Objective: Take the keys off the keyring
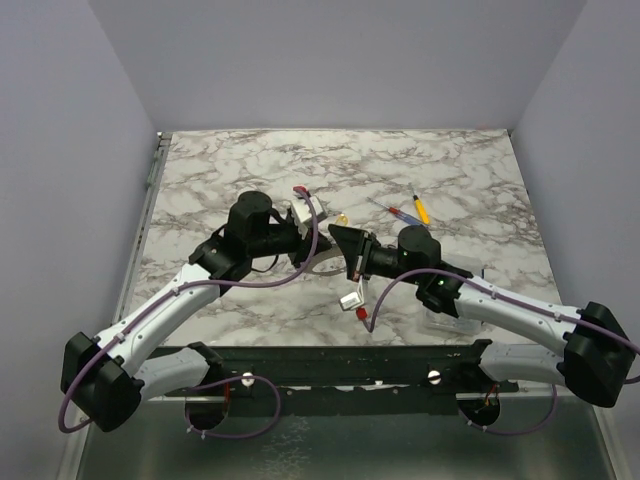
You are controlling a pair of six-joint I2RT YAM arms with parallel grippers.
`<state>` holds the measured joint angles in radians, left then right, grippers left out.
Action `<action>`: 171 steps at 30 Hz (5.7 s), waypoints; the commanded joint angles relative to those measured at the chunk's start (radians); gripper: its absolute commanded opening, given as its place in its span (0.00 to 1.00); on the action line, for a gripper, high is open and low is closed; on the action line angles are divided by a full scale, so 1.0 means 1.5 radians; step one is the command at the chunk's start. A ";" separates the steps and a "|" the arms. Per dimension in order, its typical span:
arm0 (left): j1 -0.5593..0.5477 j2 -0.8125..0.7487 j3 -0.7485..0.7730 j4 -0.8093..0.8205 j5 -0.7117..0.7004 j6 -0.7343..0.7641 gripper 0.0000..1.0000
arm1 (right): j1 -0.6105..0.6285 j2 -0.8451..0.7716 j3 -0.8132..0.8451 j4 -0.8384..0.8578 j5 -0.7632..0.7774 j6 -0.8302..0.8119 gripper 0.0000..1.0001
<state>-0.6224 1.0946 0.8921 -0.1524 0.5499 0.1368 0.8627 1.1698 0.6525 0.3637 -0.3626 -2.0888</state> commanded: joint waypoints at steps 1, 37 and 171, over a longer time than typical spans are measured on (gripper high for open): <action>0.000 -0.011 0.011 0.025 0.009 0.027 0.02 | 0.007 -0.024 0.033 -0.029 0.016 0.035 0.01; 0.113 -0.094 -0.177 0.476 0.176 -0.431 0.00 | -0.036 -0.085 0.151 -0.279 -0.162 0.803 0.01; 0.205 0.461 0.287 -0.798 0.535 0.755 0.43 | -0.162 0.268 0.135 -0.241 -0.432 1.009 0.01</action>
<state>-0.3119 1.7149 1.3148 -1.1999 1.2491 1.0401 0.6144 1.5822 0.8494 -0.0185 -0.9974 -0.5781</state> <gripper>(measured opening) 0.439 0.058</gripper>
